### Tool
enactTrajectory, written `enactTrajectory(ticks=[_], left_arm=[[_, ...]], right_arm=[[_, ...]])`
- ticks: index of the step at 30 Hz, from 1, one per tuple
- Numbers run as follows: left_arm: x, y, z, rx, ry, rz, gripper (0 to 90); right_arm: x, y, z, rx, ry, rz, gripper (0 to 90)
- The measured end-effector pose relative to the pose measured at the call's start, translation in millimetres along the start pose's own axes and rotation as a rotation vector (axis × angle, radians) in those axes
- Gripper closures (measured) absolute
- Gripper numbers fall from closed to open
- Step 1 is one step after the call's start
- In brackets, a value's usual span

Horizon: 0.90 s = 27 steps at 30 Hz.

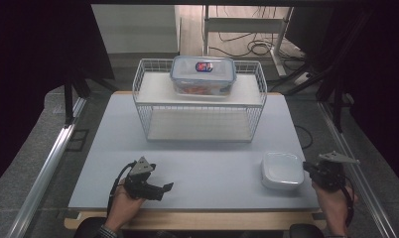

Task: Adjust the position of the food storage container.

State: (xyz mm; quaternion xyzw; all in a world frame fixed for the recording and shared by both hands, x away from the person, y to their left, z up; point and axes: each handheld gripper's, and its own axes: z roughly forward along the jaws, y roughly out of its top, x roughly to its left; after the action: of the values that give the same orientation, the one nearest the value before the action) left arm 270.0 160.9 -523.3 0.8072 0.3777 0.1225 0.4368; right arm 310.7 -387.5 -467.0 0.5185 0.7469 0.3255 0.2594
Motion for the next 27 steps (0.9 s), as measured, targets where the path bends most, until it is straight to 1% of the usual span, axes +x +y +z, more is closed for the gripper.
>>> enactTrajectory(ticks=[4,11,16,22,25,27], left_arm=[[0.0,-0.1,0.3,0.003,-0.001,0.0,4.1],[-0.5,0.0,1.1,0.007,-0.003,0.002,4.3],[-1.1,0.1,2.1,0.009,-0.005,0.004,4.4],[-1.6,0.3,3.5,0.016,-0.007,0.008,4.4],[-1.8,0.4,4.2,0.018,-0.007,0.008,4.5],[-2.1,0.3,4.6,0.02,-0.009,0.008,4.5]], right_arm=[[9.7,3.0,3.2,0.002,0.03,-0.014,89.2],[29.4,8.3,9.5,0.005,0.097,-0.043,89.2],[41.6,12.4,14.2,0.008,0.126,-0.072,89.2],[55.4,17.6,21.2,0.008,0.186,-0.079,89.2],[64.6,20.5,25.2,0.008,0.223,-0.082,89.2],[71.9,22.5,27.6,0.011,0.241,-0.095,89.2]])
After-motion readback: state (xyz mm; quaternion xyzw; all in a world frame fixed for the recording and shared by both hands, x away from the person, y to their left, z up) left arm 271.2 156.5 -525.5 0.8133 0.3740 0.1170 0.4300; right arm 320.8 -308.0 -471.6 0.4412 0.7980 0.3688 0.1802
